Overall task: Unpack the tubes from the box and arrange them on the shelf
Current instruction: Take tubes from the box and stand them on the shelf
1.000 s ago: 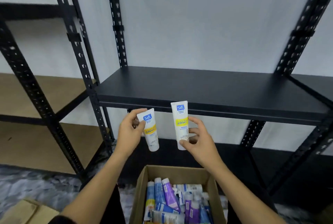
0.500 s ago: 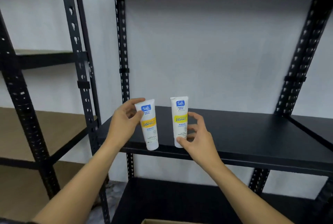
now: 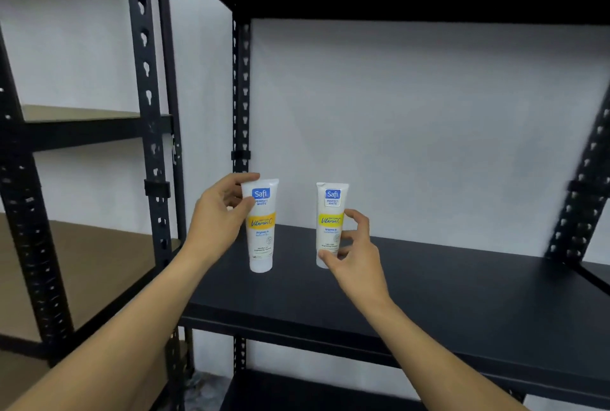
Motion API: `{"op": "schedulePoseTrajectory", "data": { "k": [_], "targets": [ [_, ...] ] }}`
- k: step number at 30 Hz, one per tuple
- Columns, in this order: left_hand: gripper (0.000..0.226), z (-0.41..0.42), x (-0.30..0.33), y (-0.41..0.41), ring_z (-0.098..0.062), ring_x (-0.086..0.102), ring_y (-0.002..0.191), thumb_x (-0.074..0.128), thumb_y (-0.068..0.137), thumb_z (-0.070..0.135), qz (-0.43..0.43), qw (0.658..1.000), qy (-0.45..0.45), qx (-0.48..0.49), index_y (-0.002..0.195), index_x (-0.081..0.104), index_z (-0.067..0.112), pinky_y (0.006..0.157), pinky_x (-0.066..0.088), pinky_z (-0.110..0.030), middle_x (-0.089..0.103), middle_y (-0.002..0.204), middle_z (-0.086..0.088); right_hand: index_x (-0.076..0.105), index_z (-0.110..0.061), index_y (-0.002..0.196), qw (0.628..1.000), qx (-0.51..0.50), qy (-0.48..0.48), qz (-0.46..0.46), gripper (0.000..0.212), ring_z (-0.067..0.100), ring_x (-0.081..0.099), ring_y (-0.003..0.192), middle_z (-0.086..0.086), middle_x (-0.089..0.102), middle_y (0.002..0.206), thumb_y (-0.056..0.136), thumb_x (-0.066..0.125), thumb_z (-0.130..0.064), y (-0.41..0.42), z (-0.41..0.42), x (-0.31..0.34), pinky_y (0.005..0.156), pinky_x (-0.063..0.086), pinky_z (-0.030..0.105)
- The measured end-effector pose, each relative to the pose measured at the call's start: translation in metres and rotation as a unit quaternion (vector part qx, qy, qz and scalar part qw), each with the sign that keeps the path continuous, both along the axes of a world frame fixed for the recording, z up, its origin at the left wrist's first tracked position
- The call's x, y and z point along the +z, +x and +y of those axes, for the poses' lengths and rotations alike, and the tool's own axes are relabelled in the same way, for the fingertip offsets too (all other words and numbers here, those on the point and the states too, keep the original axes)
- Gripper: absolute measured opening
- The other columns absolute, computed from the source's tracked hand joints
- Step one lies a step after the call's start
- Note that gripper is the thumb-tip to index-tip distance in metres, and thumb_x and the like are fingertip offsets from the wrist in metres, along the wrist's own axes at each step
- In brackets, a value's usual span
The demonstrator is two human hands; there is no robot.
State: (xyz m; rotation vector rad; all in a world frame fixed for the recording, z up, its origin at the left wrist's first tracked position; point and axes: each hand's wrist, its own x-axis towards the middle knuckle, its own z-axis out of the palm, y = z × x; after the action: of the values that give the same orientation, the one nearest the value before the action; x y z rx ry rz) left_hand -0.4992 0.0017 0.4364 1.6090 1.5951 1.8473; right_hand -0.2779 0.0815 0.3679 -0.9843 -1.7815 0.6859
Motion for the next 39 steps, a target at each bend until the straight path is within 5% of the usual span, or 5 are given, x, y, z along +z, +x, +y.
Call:
{"op": "schedulePoseTrajectory", "data": {
  "k": [10,21,39],
  "targets": [
    [0.038,0.031,-0.014,-0.028,-0.02,0.064,0.09,0.061,0.092,0.002,0.004,1.0,-0.009,0.016,0.114,0.068,0.032,0.083,0.058,-0.045,0.069,0.098,0.011,0.024,-0.04,0.139,1.0,0.009,-0.013,-0.012,0.081,0.002,0.068,0.084,-0.015,0.06,0.103,0.084,0.076,-0.012,-0.045,0.049,-0.017,0.07,0.052,0.015],
    [0.034,0.066,-0.034,-0.031,0.004,0.061,0.077,0.061,0.093,0.004,0.003,0.999,-0.004,0.039,0.119,0.065,0.025,0.063,0.048,-0.009,0.069,0.102,0.005,0.027,-0.038,0.132,0.998,0.021,-0.045,-0.044,0.077,0.003,0.068,0.088,-0.018,0.059,0.096,0.082,0.078,-0.01,-0.061,0.072,-0.05,0.066,0.05,0.012],
    [0.035,0.087,-0.077,-0.009,0.001,0.061,0.093,0.063,0.094,0.01,0.046,0.996,-0.028,0.07,0.121,0.057,0.033,0.068,0.046,-0.007,0.064,0.108,0.01,0.024,-0.031,0.138,0.995,0.019,-0.06,-0.081,0.079,-0.001,0.061,0.083,-0.018,0.057,0.09,0.084,0.077,-0.01,-0.056,0.07,-0.054,0.07,0.045,0.011]
  ]
}}
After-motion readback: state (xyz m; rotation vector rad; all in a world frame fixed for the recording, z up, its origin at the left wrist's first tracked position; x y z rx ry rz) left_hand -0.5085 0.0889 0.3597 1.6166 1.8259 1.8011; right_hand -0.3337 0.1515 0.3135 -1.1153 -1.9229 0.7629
